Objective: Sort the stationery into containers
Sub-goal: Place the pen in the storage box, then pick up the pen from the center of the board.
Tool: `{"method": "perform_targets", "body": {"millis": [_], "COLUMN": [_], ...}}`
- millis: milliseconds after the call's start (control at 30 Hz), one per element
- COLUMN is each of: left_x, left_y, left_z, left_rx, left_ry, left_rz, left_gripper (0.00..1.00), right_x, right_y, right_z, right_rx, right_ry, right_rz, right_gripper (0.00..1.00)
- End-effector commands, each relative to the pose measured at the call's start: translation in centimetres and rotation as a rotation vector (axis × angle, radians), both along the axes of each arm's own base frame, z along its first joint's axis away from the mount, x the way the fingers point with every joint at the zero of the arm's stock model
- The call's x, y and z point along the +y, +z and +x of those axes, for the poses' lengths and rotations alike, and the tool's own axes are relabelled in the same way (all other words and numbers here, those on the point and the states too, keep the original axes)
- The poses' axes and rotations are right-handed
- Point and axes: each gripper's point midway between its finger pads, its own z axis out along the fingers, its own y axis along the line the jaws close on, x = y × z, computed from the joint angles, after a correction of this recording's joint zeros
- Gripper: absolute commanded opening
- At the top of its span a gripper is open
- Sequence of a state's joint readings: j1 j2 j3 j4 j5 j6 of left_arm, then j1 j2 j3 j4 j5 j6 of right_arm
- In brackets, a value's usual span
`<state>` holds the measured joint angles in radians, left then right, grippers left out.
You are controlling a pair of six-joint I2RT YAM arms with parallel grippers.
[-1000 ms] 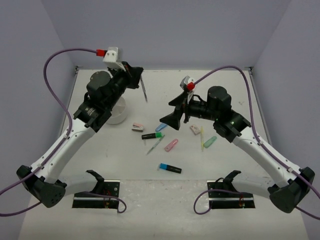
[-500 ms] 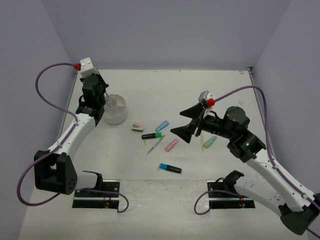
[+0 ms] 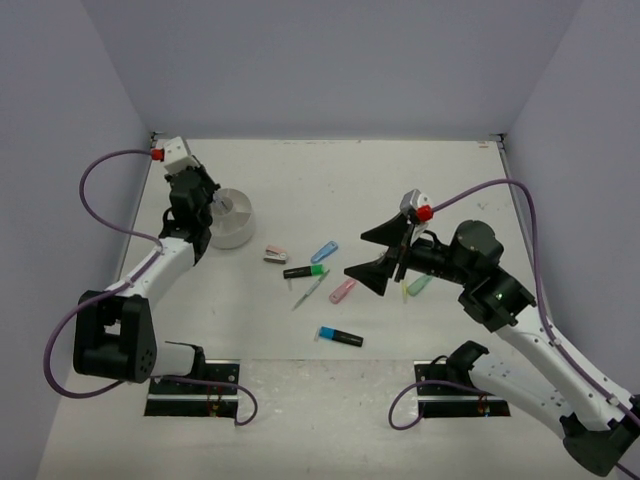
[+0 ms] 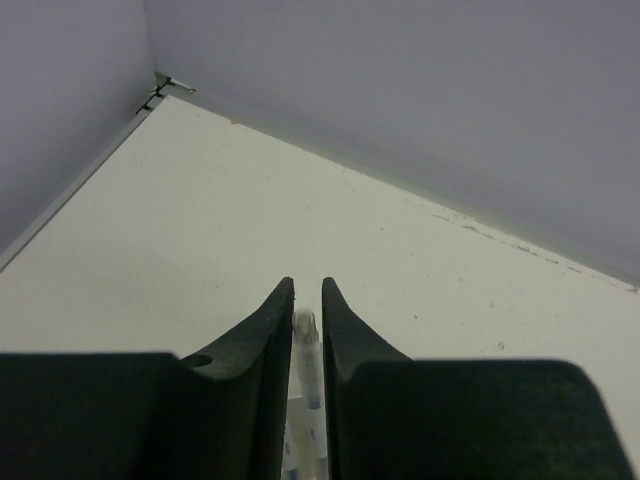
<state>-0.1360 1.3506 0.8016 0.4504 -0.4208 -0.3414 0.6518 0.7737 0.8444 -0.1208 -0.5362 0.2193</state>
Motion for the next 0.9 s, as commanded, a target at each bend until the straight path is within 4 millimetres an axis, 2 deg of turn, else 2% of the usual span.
{"method": "perform_targets", "body": {"millis": [0, 67, 167, 233, 267, 300, 333, 400, 467, 533, 633, 700, 833, 867], "left_x": [-0.3, -0.9, -1.7, -2.3, -2.7, -3.8, -4.5, -6.5, -9.0, -9.9, -8.9, -8.0, -6.5, -6.4], "left_y": [-0.2, -0.8, 0.2, 1.6, 2.4, 3.3, 4.8, 6.4, 6.5, 6.1, 6.1, 6.3, 6.5, 5.3], "left_z": [-0.3, -0.5, -1.2, -2.1, -2.5, -2.9, -3.7, -5.1, -7.2, -8.7, -11.2, -12.5, -15.3, -15.4], "left_rx": [-0.004, 0.024, 0.023, 0.032, 0.032, 0.033, 0.025, 0.018, 0.06, 0.107, 0.147, 0.159, 0.147, 0.161], "left_ry": [-0.009, -0.039, -0.075, -0.11, -0.13, -0.185, -0.222, -0.324, -0.468, -0.528, -0.519, -0.499, -0.466, -0.463], "left_rz": [-0.046, -0.063, -0.1, -0.127, -0.154, -0.179, -0.204, -0.24, -0.254, -0.243, -0.159, -0.109, -0.038, -0.035], "left_gripper": [0.33, 0.52, 0.7, 0.84, 0.96, 1.0, 1.0, 1.0, 1.0, 1.0, 1.0, 1.0, 1.0, 1.0], "right_x": [-0.3, -0.3, -0.9, -2.0, -2.6, -3.1, -4.3, -6.8, -8.6, -9.8, -11.4, -12.5, -13.0, -13.0], "right_y": [0.2, -0.3, -1.7, -3.5, -4.3, -4.7, -6.3, -9.5, -13.7, -15.5, -19.2, -20.7, -24.1, -24.7], "right_z": [1.4, 2.2, 4.5, 6.8, 7.6, 8.4, 9.5, 10.9, 11.9, 12.6, 12.7, 12.7, 12.6, 12.5], "right_rx": [0.02, 0.048, 0.122, 0.187, 0.217, 0.241, 0.293, 0.401, 0.557, 0.622, 0.704, 0.736, 0.826, 0.847], "right_ry": [-0.081, -0.115, -0.247, -0.395, -0.456, -0.512, -0.6, -0.722, -0.792, -0.829, -0.895, -0.937, -0.942, -0.939], "right_rz": [0.0, -0.012, -0.039, -0.08, -0.102, -0.121, -0.18, -0.297, -0.418, -0.464, -0.595, -0.664, -0.745, -0.755], "right_gripper": [0.99, 0.99, 0.99, 0.99, 0.99, 0.99, 0.97, 0.84, 0.63, 0.47, 0.45, 0.43, 0.38, 0.38]}}
